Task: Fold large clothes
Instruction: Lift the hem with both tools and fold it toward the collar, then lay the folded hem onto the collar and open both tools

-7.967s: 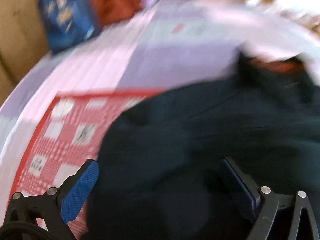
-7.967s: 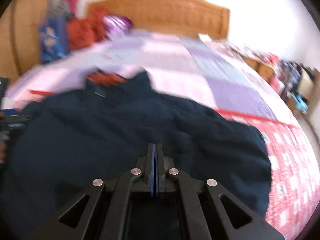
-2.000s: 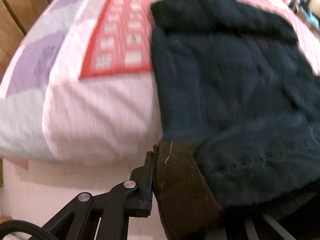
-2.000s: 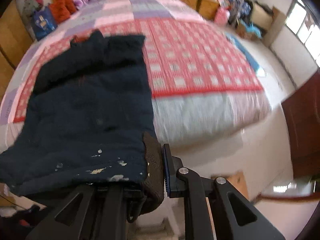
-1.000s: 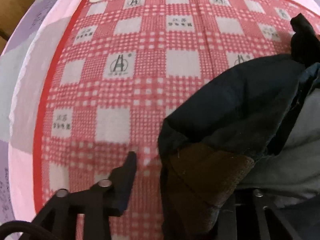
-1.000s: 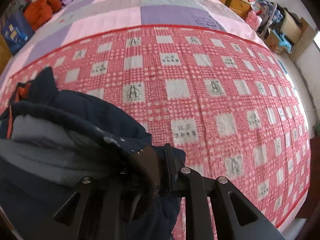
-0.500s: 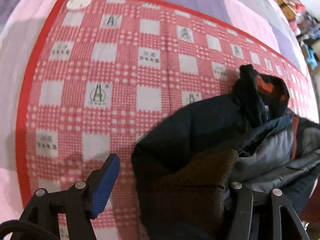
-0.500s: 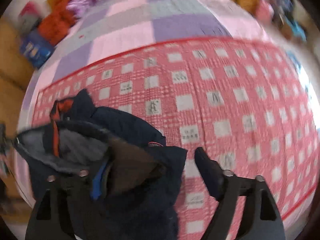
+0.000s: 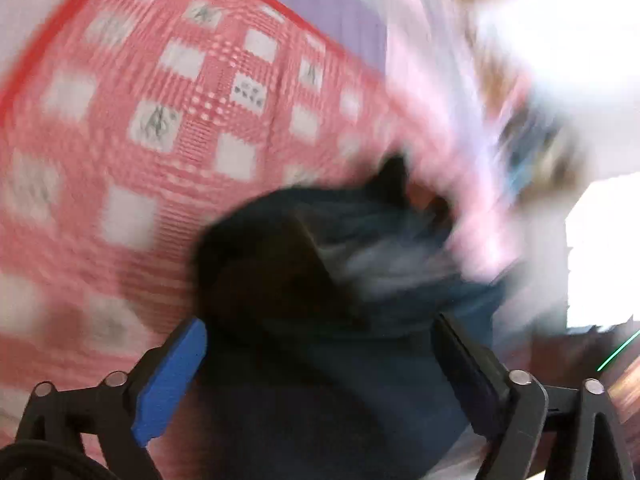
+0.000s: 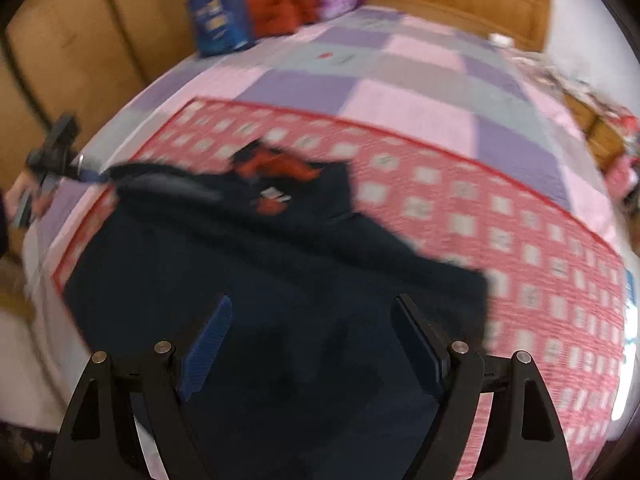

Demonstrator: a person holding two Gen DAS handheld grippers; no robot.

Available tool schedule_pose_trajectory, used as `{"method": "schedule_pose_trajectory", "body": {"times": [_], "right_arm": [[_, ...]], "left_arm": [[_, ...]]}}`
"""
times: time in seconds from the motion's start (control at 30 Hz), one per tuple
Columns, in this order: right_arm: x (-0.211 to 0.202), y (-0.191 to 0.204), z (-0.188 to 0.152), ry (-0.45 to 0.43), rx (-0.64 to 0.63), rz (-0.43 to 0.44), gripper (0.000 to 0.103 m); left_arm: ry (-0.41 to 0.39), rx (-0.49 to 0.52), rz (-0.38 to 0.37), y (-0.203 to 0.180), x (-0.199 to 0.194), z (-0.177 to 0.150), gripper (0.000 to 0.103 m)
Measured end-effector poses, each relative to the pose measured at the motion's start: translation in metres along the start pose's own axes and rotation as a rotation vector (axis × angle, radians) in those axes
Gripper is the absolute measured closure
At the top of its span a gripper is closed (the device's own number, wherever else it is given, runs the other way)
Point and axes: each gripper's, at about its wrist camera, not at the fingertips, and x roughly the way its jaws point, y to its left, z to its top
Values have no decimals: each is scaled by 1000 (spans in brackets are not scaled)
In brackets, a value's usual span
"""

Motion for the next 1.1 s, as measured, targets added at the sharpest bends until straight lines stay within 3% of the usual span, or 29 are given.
{"method": "schedule_pose_trajectory", "body": {"times": [0.03, 0.07, 0.17, 0.3, 0.43, 0.63, 0.73, 0.9, 1.1], "right_arm": [[7, 12, -1, 7, -22, 8, 18], [14, 22, -1, 7, -45, 5, 18], [23, 34, -5, -12, -24, 24, 18], [36, 39, -8, -28, 3, 2, 18], [59, 50, -3, 6, -93, -41, 18], [97, 31, 58, 75, -178, 86, 18], [128, 23, 82, 174, -215, 136, 18], [174, 26, 95, 348, -317, 237, 18], [203, 36, 86, 498, -389, 382, 19]], "left_arm": [[-58, -53, 55, 2, -7, 4, 7], [-124, -11, 141, -7, -13, 4, 7], [-232, 223, 355, -49, -17, -18, 7], [-278, 415, 484, -88, -2, -86, 7], [-250, 466, 496, -89, 16, -160, 7], [-193, 480, 442, -96, 77, -259, 7], [-92, 500, 425, -102, 123, -290, 7], [-73, 580, 478, -116, 150, -307, 7], [-121, 466, 483, -109, 144, -295, 7]]}}
